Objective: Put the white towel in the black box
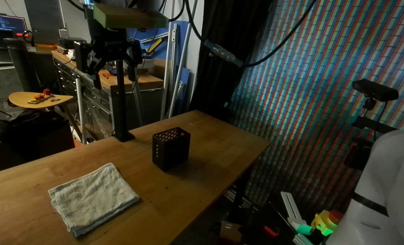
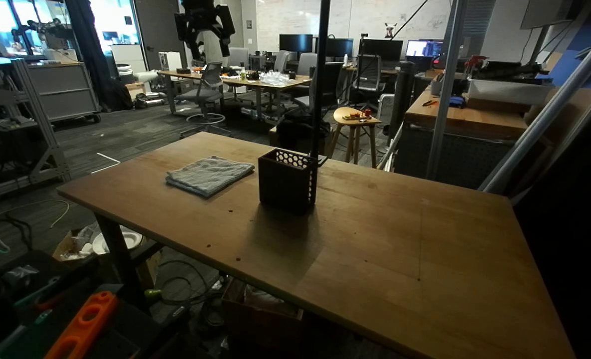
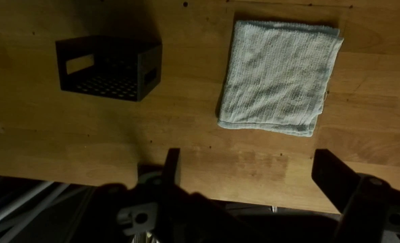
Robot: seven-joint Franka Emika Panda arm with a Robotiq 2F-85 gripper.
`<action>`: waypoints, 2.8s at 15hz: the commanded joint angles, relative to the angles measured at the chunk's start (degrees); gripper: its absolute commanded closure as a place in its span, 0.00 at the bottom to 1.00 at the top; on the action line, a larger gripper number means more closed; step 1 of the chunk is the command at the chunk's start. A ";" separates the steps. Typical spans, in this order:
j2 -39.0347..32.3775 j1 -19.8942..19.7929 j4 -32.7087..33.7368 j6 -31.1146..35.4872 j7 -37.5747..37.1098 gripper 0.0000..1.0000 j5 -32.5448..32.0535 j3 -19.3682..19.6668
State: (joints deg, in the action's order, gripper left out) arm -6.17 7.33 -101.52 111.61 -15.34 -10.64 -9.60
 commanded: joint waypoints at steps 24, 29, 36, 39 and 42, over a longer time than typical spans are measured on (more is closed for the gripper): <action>-28.47 6.86 12.81 14.69 9.56 0.00 -3.37 1.69; -29.78 7.03 11.38 17.15 9.59 0.00 -2.92 1.82; -32.65 7.11 10.96 18.12 10.19 0.00 -1.30 1.47; -34.60 6.94 10.96 18.22 11.30 0.00 0.10 1.01; -36.60 6.65 11.05 18.12 12.74 0.00 1.54 0.67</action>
State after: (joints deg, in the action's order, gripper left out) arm -41.06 13.88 -91.22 128.74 -5.10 -11.37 -8.96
